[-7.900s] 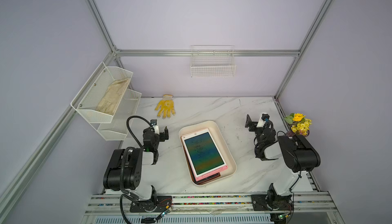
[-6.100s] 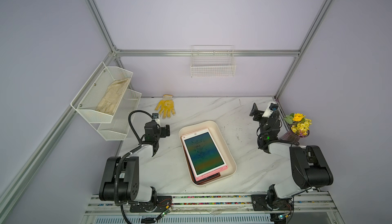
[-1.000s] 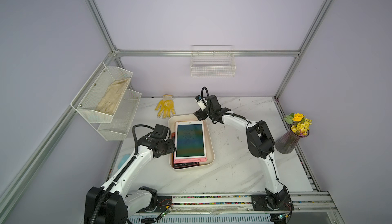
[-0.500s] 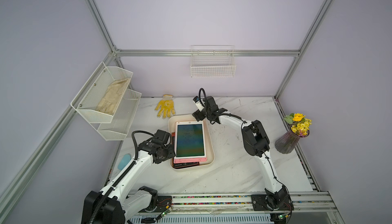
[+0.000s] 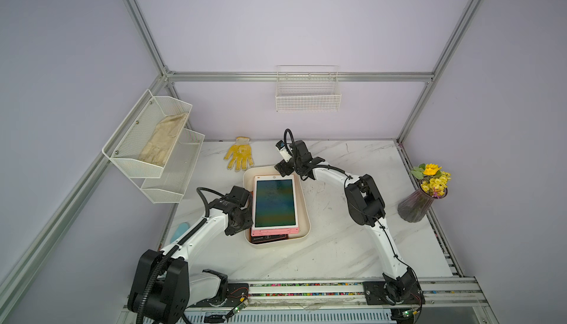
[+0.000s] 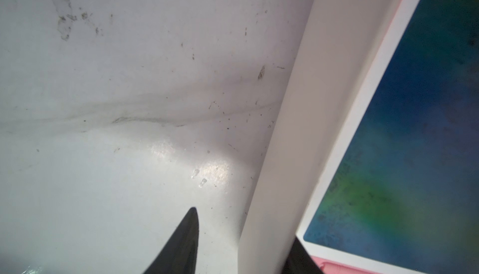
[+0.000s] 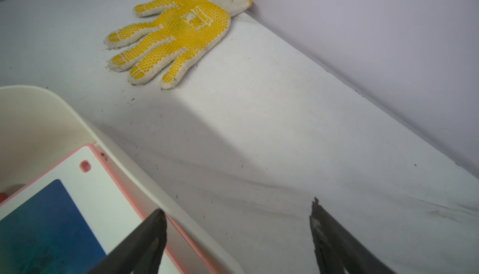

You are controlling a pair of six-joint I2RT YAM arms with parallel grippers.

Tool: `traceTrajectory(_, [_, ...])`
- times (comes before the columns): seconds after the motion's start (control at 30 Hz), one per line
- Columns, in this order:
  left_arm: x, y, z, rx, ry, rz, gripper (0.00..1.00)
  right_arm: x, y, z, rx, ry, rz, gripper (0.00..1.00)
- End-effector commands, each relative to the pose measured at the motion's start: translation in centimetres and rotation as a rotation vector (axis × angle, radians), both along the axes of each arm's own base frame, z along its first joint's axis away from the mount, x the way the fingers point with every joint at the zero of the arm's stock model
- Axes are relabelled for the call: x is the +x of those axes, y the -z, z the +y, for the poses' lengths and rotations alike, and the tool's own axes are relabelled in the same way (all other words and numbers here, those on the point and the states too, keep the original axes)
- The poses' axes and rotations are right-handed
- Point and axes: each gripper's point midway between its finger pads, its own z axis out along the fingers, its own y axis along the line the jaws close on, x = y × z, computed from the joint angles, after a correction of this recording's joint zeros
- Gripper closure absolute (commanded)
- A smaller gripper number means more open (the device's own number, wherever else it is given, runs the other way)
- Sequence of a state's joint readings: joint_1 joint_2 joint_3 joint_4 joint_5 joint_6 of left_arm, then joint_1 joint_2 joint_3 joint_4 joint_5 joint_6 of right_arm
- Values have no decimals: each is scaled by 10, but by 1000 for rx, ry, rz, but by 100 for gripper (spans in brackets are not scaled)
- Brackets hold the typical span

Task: Take out the writing tablet from the storage box
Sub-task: Move the storage box to the center of the board.

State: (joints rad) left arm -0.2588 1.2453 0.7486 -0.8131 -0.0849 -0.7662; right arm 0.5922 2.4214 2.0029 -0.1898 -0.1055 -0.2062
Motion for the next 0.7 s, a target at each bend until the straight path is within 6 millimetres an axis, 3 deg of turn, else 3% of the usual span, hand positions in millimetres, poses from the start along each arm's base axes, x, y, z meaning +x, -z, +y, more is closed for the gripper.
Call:
traceTrajectory(0.0, [-5, 13, 23, 39, -67, 3, 58, 6, -3, 4, 20, 26, -14, 12])
traceTrajectory(0.3, [20, 20, 55, 43, -138, -11, 64, 2, -9, -2, 84, 89, 13, 10])
traceTrajectory(0.57, [29, 31, 76, 13, -183, -2, 66, -1, -59, -21, 269, 212, -1, 8])
traceTrajectory(0.67, [28, 28, 83, -2, -212, -27, 66, -6, -74, -19, 344, 217, 15, 6])
